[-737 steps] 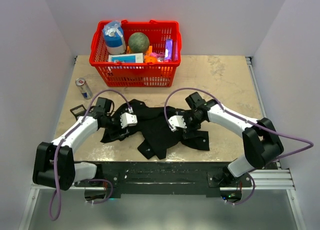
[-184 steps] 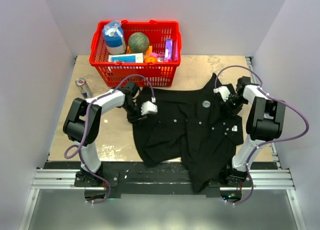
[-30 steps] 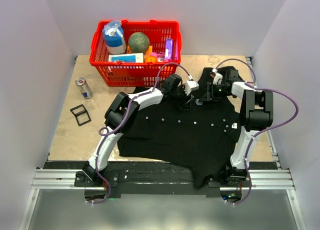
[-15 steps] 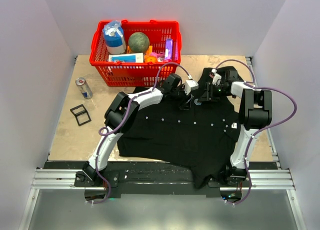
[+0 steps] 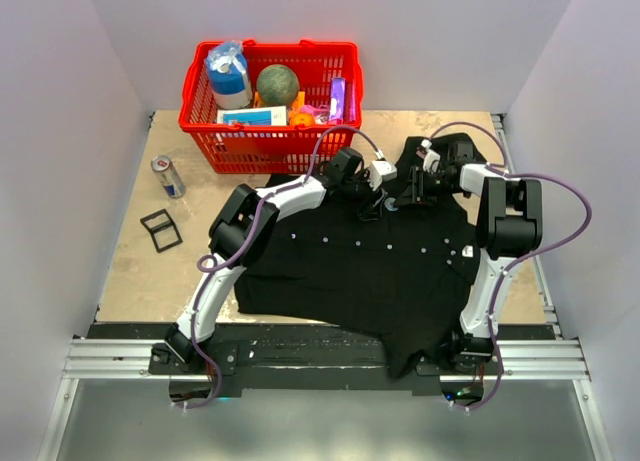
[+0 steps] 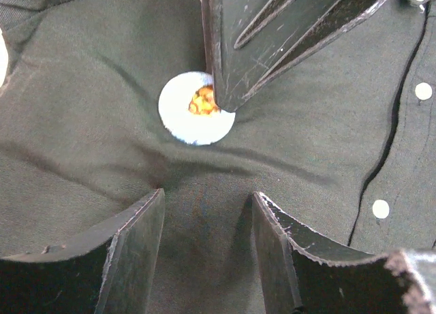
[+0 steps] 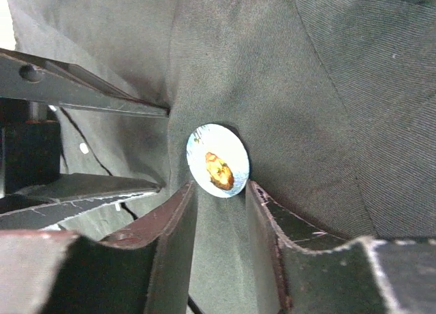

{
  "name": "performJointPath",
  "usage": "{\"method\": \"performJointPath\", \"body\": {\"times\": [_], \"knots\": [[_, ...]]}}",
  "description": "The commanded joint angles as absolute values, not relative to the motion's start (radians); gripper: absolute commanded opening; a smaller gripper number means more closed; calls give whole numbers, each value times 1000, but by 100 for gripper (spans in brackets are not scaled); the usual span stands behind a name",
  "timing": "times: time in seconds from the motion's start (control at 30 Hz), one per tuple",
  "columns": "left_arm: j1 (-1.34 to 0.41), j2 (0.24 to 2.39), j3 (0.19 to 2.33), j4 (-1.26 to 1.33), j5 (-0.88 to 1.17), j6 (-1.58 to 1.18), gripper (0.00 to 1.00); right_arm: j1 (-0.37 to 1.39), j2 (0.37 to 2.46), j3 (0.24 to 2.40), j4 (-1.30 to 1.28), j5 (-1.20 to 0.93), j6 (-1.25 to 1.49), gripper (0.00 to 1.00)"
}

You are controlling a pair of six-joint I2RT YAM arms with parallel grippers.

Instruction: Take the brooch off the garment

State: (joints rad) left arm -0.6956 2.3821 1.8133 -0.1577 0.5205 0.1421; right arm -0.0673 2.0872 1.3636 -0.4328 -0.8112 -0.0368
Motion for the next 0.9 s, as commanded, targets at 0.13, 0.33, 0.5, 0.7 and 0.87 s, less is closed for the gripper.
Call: {"method": "performJointPath", "body": {"times": [0.13,0.33,0.5,0.7,0.87], "knots": [[-692,2336,1793,-196,520,158,59,-51,2089,1370,-348,-907,72,36],[-692,2330,1789,-204,514,170,59,-51,2083,1376,-360,-813,58,47],[-693,2322,1781,-213,506,181,59,-43,2115,1391,-365,-819,78,45],[-692,2318,1776,-219,502,190,59,-38,2109,1384,-364,-862,75,31],[-692,2316,1779,-225,502,201,58,-38,2094,1385,-373,-876,65,18]]}}
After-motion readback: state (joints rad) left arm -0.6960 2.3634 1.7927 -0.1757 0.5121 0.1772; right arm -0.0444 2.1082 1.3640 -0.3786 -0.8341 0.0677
